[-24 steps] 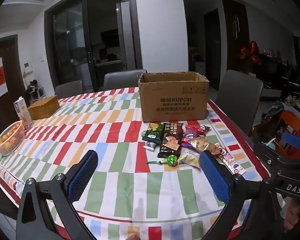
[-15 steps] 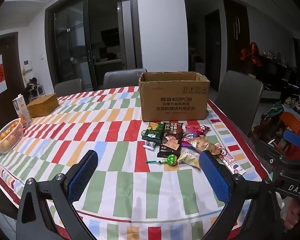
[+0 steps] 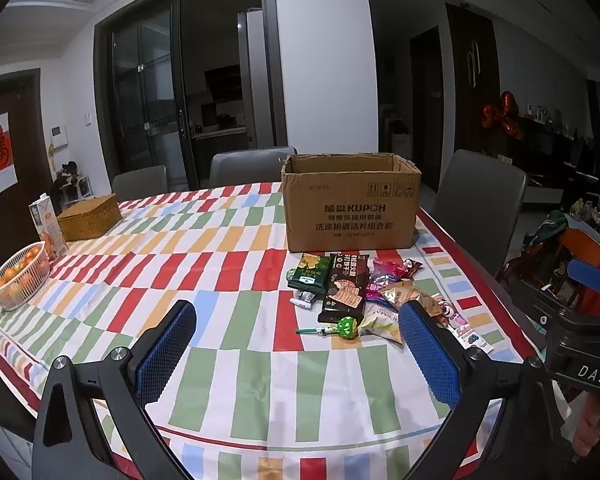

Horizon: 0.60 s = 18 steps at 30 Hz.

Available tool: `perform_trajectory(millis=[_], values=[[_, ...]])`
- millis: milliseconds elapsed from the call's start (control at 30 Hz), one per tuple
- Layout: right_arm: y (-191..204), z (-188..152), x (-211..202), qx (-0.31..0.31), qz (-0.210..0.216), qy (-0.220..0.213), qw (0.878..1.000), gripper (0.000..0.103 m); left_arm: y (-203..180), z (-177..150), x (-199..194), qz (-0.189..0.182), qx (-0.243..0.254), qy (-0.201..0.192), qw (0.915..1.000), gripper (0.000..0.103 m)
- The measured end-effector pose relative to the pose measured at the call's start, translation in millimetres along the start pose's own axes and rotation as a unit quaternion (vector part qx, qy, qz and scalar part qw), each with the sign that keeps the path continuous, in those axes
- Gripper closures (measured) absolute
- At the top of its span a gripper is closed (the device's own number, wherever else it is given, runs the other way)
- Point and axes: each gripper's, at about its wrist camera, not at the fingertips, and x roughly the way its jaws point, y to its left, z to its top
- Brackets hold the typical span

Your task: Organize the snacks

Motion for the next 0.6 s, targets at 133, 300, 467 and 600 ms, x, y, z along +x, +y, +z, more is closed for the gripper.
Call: perform_trajectory(millis=[133, 300, 467, 600], values=[[0.6, 0.7, -1.2, -0.001, 0.0, -0.001, 1.0, 0.0, -0.3, 0.2, -0.1, 0.0, 0.0, 0.001, 1.0, 0.0], [0.8, 1.1, -1.5, 0.001, 0.002, -0.001, 1.0, 0.0, -1.3, 1.2, -0.8, -0.002, 0.001, 0.0, 1.0, 0.0], [0.2, 1.4, -1.6, 0.002, 0.004, -0.001, 1.0, 0.0, -1.4, 1.6, -0.6, -0.002, 0.001, 0.0, 1.0, 0.0], [-0.3, 1.3, -0.9, 0.001, 0.003, -0.002, 1.0, 0.0, -1.5, 1.9, -0.6, -0.002, 0.001, 0.0, 1.0, 0.0]])
